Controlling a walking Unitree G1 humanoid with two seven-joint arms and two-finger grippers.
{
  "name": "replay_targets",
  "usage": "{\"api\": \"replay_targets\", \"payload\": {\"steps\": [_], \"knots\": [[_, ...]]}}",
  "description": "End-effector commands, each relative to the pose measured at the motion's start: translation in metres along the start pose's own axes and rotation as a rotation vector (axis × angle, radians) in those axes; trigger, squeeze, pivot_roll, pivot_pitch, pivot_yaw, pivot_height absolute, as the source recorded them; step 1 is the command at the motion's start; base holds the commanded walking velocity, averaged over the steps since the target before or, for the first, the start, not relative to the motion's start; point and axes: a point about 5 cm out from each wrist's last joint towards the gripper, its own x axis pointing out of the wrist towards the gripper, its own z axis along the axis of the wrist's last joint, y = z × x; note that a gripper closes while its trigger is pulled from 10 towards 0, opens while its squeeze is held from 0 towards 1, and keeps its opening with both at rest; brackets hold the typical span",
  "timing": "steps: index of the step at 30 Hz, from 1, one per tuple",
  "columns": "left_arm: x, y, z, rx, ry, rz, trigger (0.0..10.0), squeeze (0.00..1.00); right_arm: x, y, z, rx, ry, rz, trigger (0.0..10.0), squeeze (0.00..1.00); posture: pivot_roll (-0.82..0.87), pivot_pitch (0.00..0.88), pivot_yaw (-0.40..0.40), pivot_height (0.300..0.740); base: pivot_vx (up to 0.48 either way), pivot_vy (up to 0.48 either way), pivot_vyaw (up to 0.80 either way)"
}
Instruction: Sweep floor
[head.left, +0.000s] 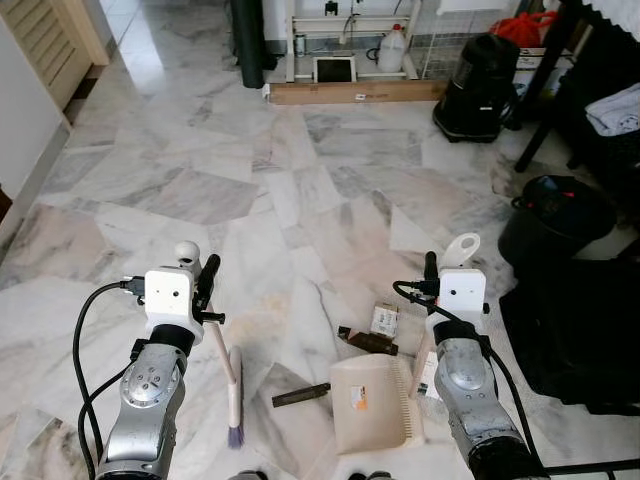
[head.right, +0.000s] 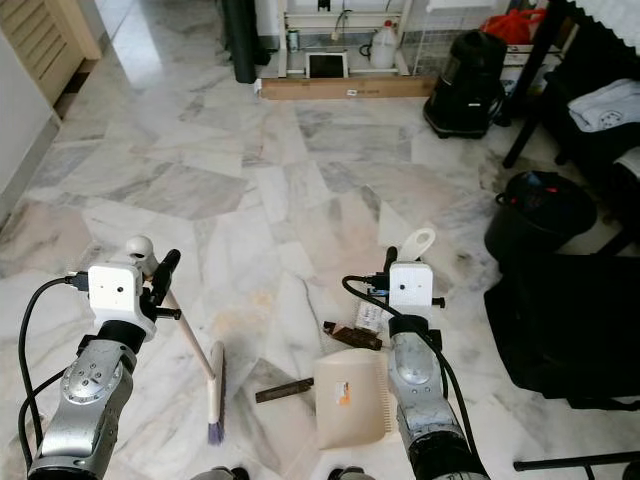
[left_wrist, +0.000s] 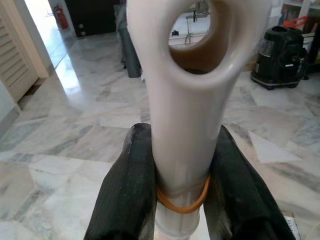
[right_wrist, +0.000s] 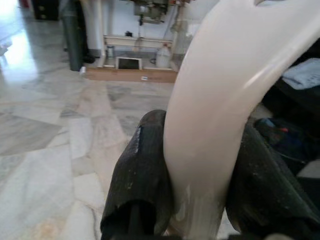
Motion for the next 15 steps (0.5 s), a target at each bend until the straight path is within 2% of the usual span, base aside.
{"api": "replay_targets", "payload": {"steps": [1,15], "knots": [[0.001,-0.001,0.003,-0.010,-0.017,-0.011,10.0,0.00,-0.002,-0.005,-0.006,-0.022,0.019,-0.024,10.0,0.00,0.13,0.190,-0.004,0.740,0.000,0.000,0.00],[0.003,-0.003,0.001,-0.024,0.003,-0.053,10.0,0.00,-0.007,-0.007,-0.019,-0.049,0.065,-0.045,10.0,0.00,0.14,0.192,0.005,0.740,0.000,0.000,0.00]]}}
